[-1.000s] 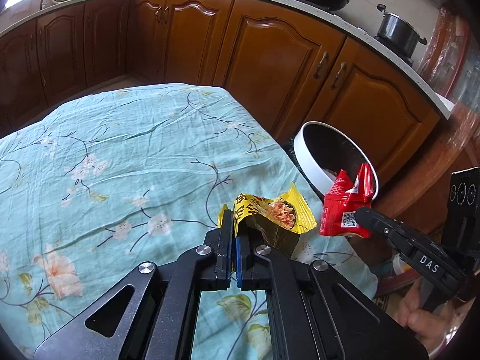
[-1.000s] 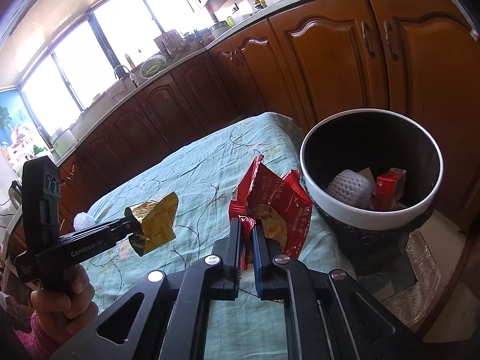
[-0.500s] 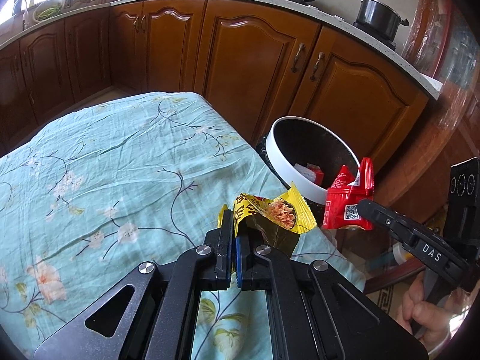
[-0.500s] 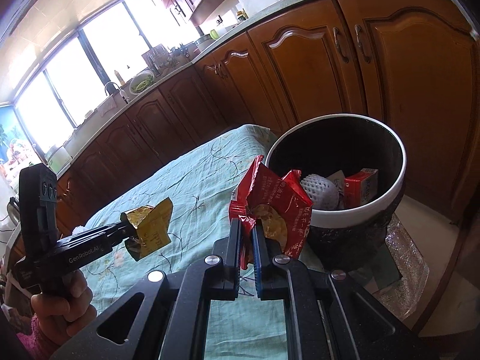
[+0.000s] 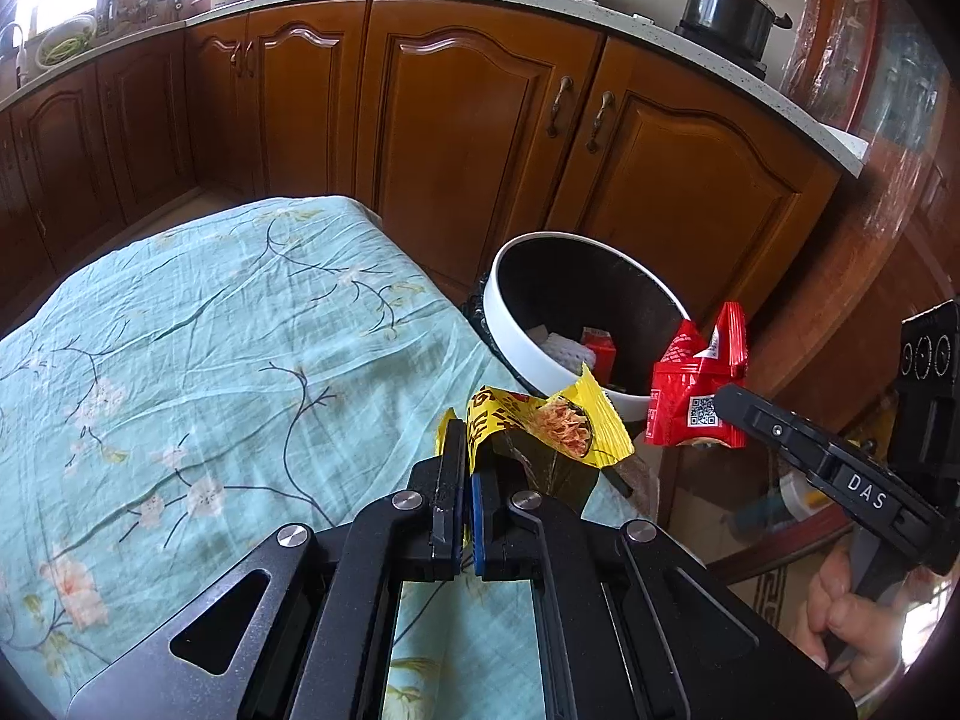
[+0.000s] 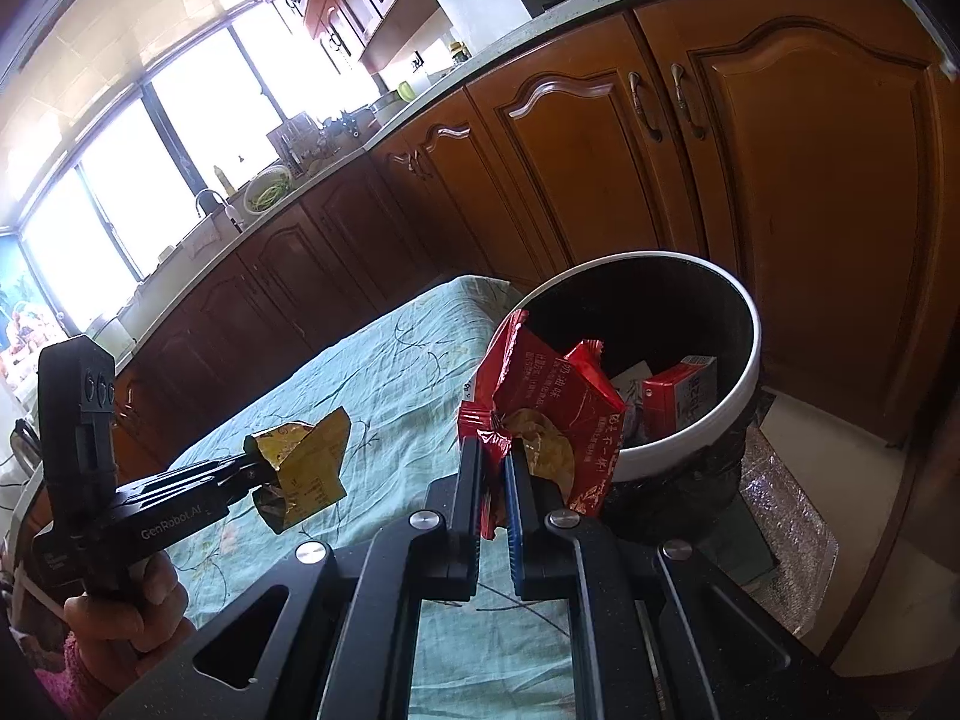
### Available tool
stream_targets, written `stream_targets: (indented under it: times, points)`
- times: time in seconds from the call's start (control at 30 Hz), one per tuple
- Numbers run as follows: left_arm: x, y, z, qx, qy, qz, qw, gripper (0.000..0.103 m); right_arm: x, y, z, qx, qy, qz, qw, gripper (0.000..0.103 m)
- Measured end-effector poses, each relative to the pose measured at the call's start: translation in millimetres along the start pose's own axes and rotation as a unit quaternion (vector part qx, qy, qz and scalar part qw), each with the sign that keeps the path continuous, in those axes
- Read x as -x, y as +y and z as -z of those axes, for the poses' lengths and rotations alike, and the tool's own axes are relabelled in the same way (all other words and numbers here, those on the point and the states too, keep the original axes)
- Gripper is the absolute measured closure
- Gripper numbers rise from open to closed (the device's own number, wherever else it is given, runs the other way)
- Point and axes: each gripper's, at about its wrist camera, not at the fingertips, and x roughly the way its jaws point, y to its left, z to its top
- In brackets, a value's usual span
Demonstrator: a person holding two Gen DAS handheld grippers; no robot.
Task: Collect trash
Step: 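Carry the yellow wrapper and red snack bag with both tools over the bin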
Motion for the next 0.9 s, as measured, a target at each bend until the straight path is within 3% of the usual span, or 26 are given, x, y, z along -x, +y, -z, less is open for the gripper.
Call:
stream_targets:
  times: [0.4,0.9]
  points:
    - [-23,-28,-30,-0.025,-0.002,0.010,0.9996,0.102,-5,-20,-32,-0.008,-0.016,0.014,1.000,0.096]
    - [-79,-61,-72,-0.045,0.019,0.004,0.9988,0.102,-40,-51,-60,-0.012,0.005,0.037,0.999,0.096]
